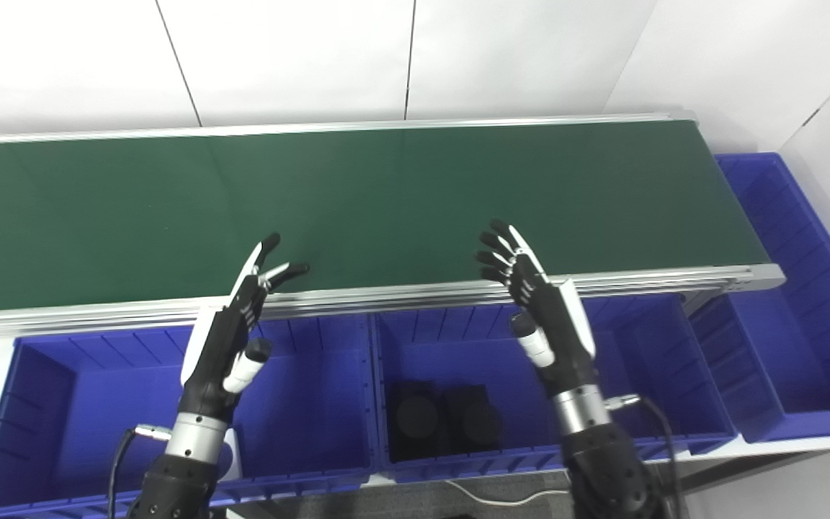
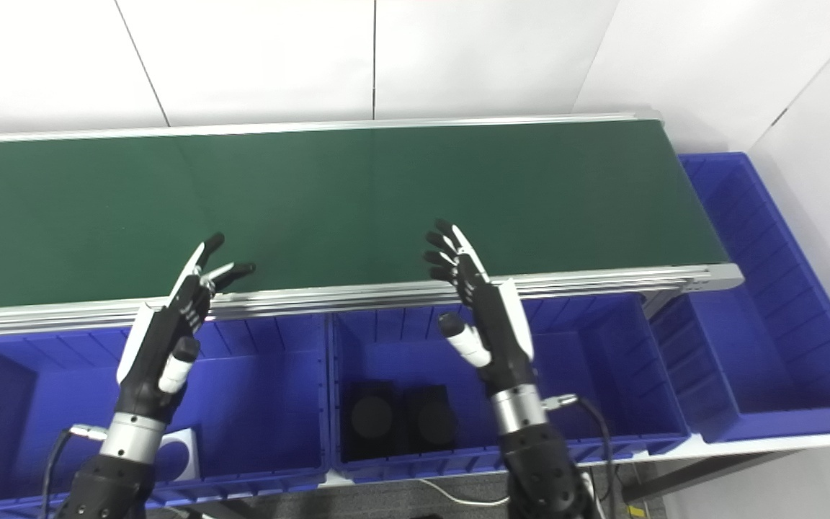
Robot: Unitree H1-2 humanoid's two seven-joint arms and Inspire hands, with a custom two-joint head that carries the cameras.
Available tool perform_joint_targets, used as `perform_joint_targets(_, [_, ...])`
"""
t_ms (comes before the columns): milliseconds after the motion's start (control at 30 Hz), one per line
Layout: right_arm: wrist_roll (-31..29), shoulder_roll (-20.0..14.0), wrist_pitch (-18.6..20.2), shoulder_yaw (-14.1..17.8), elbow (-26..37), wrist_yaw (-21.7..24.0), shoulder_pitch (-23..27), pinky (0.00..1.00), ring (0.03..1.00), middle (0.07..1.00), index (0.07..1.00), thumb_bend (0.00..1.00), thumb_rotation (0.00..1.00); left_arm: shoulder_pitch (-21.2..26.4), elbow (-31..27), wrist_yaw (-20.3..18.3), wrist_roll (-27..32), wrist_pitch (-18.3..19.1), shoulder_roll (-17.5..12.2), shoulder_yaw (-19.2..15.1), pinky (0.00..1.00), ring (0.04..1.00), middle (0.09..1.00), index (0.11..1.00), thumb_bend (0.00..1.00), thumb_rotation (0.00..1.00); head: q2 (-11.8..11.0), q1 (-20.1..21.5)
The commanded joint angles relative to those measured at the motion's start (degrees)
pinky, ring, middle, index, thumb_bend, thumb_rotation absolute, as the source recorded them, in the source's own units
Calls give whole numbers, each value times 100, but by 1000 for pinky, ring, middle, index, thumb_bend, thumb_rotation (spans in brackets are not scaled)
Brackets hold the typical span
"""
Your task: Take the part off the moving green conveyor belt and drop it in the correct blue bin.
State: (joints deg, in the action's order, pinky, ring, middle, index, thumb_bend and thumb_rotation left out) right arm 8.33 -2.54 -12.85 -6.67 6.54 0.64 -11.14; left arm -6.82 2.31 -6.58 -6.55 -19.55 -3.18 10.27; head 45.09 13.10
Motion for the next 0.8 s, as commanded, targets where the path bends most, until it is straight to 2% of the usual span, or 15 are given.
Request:
perform_joint_targets(0, [9, 104, -453, -47, -59, -71, 72, 840, 872, 910, 944, 1000, 993, 158, -161, 48, -41, -294, 33, 5, 934, 855, 811, 967, 829, 969, -21, -76])
perform_joint_targets(133, [-16, 199, -612, -74, -337, -93, 103, 863, 884, 913, 939, 1000, 978, 87, -136, 135, -123, -348, 129, 23, 937, 859, 809, 968, 815, 979, -84, -196])
perform_joint_targets(300, [16, 294, -828, -104, -732, -148, 182, 877, 883, 912, 936, 1000, 989, -21, 184, 263, -270, -610, 216, 64, 973, 883, 816, 980, 844, 986, -117, -281])
perform_joint_targets(400, [-60, 309, -931, -112, -954, -137, 209, 867, 886, 912, 933, 1000, 978, -36, 352, 325, -355, -716, 212, 97, 953, 878, 827, 976, 876, 994, -133, -355])
perform_joint_targets(600, [-159, 309, -1115, -127, -1285, -105, 213, 853, 884, 913, 931, 1000, 973, -64, 601, 499, -315, -734, 228, 201, 926, 876, 827, 968, 901, 976, -198, -497])
perform_joint_targets(767, [8, 309, -1284, -188, -1620, -140, 224, 841, 872, 898, 925, 1000, 977, -3, 900, 630, -272, -737, 332, 348, 915, 883, 838, 942, 944, 951, -248, -593])
